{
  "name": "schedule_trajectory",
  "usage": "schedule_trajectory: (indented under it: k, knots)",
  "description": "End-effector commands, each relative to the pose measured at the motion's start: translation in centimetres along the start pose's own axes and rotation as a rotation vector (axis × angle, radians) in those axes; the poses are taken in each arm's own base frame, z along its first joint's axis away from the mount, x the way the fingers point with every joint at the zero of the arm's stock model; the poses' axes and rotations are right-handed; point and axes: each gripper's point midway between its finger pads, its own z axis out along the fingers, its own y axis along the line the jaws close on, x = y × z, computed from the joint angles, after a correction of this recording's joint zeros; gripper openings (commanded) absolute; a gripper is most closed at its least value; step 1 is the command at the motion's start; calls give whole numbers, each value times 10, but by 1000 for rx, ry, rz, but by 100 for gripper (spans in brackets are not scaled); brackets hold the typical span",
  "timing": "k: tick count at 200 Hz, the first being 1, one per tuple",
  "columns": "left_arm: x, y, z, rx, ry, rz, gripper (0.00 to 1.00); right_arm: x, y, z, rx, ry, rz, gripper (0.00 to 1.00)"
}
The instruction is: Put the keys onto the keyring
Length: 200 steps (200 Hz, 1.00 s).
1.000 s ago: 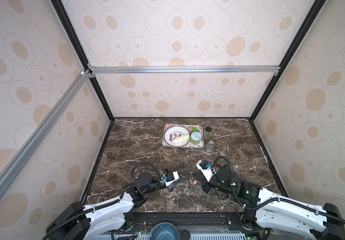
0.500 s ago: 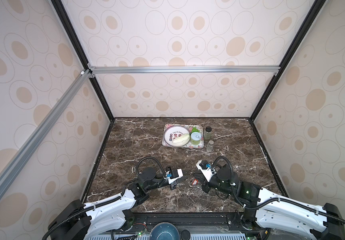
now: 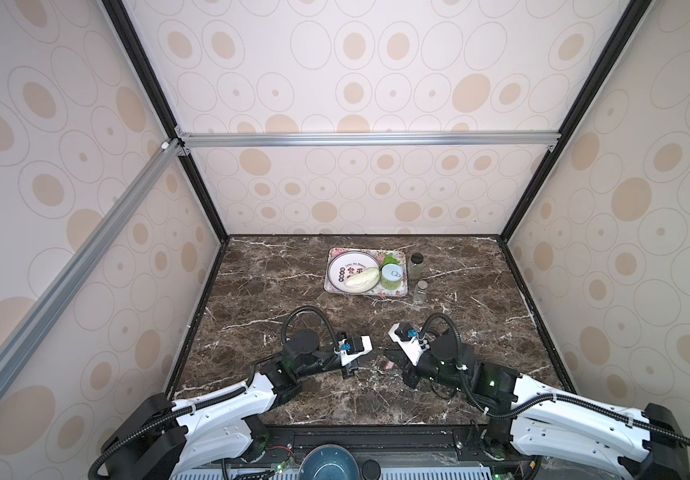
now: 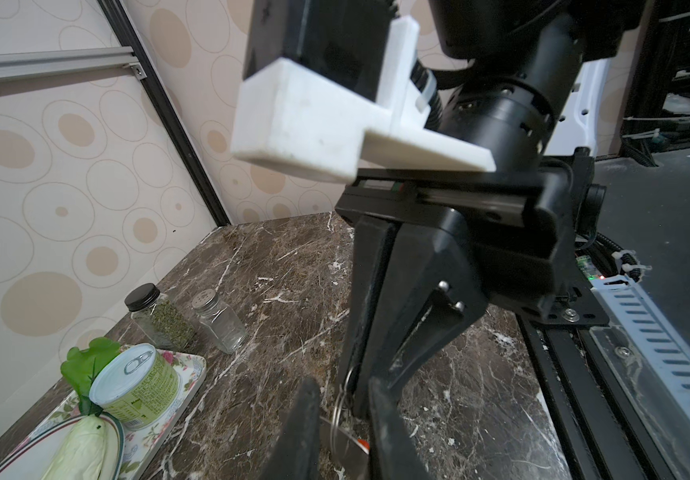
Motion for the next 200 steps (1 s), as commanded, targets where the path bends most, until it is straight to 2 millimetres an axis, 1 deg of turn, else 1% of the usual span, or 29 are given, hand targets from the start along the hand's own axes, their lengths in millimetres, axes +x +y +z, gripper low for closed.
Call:
schedule_trajectory:
  k: [1, 53, 87, 126, 151, 165, 173, 200]
  knots:
    - [-14, 0, 5, 19, -22, 38, 20, -9, 4, -1, -14, -19, -14, 0]
    - [-8, 0, 9, 32, 3, 27, 20, -11, 3, -4, -7, -32, -19, 0]
    - [-6, 1, 11, 34, 15, 24, 18, -11, 4, -3, -8, -29, -19, 0]
    - [-4, 1, 12, 35, 23, 23, 16, -13, 2, -8, 2, -52, -15, 0]
    - [-5, 1, 12, 33, 21, 25, 10, -15, 0, -10, 9, -61, -15, 0]
    - [-6, 1, 10, 28, 14, 25, 5, -14, 1, -9, 9, -57, -16, 0]
    - [-7, 1, 10, 27, 7, 25, 0, -13, 1, -9, 8, -53, -16, 0]
    - [-12, 0, 7, 23, -31, 25, 0, -12, 0, -6, 11, -45, -13, 0]
